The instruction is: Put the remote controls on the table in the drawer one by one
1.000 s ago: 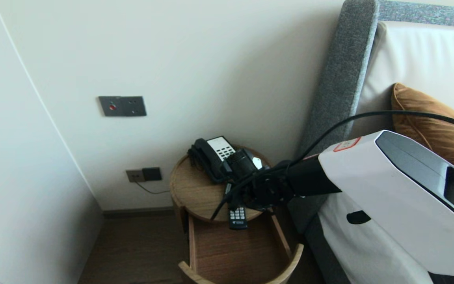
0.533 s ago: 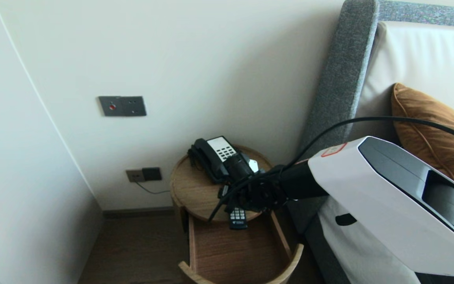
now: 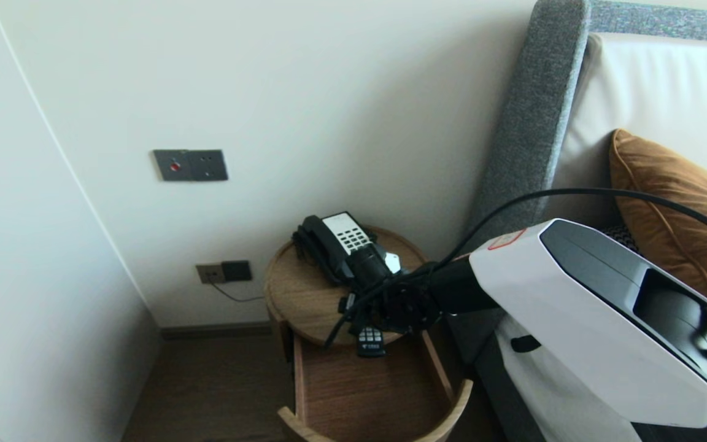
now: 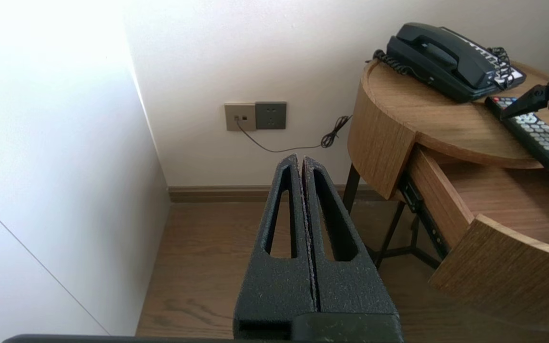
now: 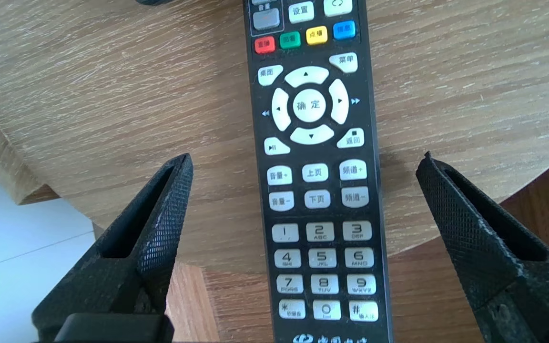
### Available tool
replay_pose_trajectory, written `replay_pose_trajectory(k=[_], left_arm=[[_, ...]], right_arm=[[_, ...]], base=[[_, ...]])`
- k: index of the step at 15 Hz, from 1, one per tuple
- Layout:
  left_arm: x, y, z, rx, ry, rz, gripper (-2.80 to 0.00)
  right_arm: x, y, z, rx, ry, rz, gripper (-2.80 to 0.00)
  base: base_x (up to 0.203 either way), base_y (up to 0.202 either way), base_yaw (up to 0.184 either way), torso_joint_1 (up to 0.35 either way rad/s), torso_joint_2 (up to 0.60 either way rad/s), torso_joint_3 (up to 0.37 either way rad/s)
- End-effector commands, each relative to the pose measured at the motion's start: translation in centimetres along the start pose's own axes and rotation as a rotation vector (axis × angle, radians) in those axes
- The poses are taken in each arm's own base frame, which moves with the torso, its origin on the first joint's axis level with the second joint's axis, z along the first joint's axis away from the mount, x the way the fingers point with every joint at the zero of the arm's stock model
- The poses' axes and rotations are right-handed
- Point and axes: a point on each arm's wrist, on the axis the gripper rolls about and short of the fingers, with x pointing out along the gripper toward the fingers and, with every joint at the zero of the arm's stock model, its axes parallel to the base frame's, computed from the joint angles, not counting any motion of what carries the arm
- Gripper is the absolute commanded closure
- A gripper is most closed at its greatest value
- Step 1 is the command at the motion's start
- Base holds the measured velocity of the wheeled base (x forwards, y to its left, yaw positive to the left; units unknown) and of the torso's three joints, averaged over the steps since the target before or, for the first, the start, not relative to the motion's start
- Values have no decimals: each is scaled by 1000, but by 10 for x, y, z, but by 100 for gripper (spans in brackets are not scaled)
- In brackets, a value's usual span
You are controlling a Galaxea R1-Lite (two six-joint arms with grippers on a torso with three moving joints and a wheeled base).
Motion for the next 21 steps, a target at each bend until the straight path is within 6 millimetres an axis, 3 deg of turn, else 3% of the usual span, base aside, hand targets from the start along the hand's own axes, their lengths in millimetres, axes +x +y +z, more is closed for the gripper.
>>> replay_pose_trajectory(k=[1,21], left_arm=[[0,0,0,0,-2,1,0],[0,0,0,0,-2,1,0]], right_arm=[[4,-1,-3,-8,3,-10,-280],[11,3,-11,-66,-76,-101,-280]], base=[[0,0,0,0,0,0],[0,0,0,0,0,0]])
